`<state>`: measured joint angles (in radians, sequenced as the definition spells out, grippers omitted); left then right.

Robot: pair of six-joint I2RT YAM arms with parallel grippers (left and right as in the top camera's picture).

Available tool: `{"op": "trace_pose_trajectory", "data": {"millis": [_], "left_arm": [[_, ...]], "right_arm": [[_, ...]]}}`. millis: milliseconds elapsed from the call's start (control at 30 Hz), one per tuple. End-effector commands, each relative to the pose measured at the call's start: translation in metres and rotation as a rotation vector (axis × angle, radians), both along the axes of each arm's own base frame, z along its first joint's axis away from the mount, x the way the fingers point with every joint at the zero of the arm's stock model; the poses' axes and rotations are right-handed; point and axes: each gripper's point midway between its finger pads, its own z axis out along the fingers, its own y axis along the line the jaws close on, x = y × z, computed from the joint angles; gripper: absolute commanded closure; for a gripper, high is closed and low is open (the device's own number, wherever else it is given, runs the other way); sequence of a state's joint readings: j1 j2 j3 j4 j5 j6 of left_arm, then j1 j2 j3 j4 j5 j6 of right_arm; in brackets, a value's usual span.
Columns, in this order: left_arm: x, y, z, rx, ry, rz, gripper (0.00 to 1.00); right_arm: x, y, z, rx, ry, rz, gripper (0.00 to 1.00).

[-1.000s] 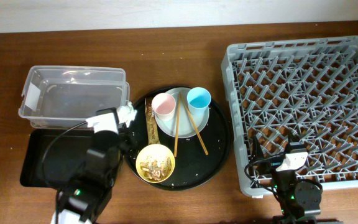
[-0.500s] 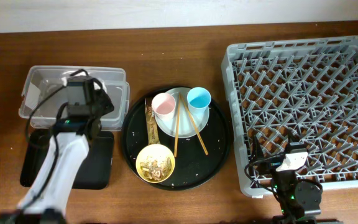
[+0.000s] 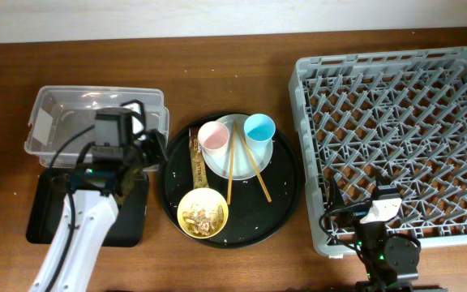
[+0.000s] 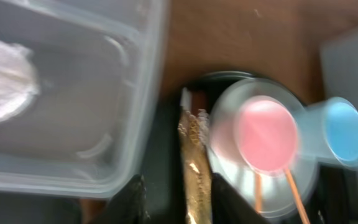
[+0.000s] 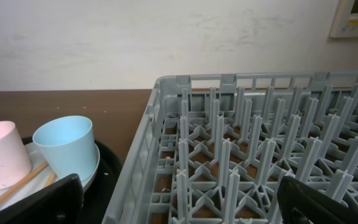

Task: Sort waste into correct bins and load items into the dishwasher rack
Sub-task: 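Drop the tissue into the clear plastic bin with the left gripper, then grasp the gold Nescafé sachet with the left gripper, drop into bin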

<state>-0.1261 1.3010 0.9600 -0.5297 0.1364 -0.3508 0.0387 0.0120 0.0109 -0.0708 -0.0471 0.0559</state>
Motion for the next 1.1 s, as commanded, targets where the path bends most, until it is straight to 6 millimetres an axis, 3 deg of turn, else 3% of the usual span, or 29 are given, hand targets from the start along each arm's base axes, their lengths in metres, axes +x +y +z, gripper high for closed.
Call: {"op": "trace_pose_trajectory", "data": {"millis": [0,167,233,400,500,600,767,1067], "left_arm": [[-0.017,-0.032,-0.006,0.013,0.044,-0.105,0.76],[-0.029,-0.033,-0.024,0.187,0.059,-0.092,0.79],[-0.031,-0.036,-0.028,0.201,0.061,-0.104,0.72],[-0.032,-0.040,-0.044,0.214,0.106,-0.116,0.72],[-0.030,-0.043,-0.063,0.227,0.153,-0.122,0.72],[-0.022,-0.058,-0.087,0.225,0.179,-0.158,0.70],[-0.016,-0.061,-0.114,0.239,0.218,-0.162,0.68],[-0.005,-0.065,-0.127,0.236,0.206,-0.160,0.68]], "right_arm": [[0.000,-0.001,-0.002,0.004,0.003,-0.001,0.02],[0.000,-0.001,-0.002,0.004,0.003,-0.001,0.01],[0.000,-0.001,-0.002,0.004,0.003,-0.001,0.02],[0.000,-0.001,-0.002,0.004,0.003,-0.002,0.02],[0.000,-0.001,-0.002,0.004,0.003,-0.001,0.02],[0.000,-0.001,-0.002,0.004,0.003,-0.001,0.01],[0.000,-0.001,-0.002,0.004,0.003,-0.001,0.01],[0.000,-0.001,-0.002,0.004,0.003,-0.001,0.02]]}}
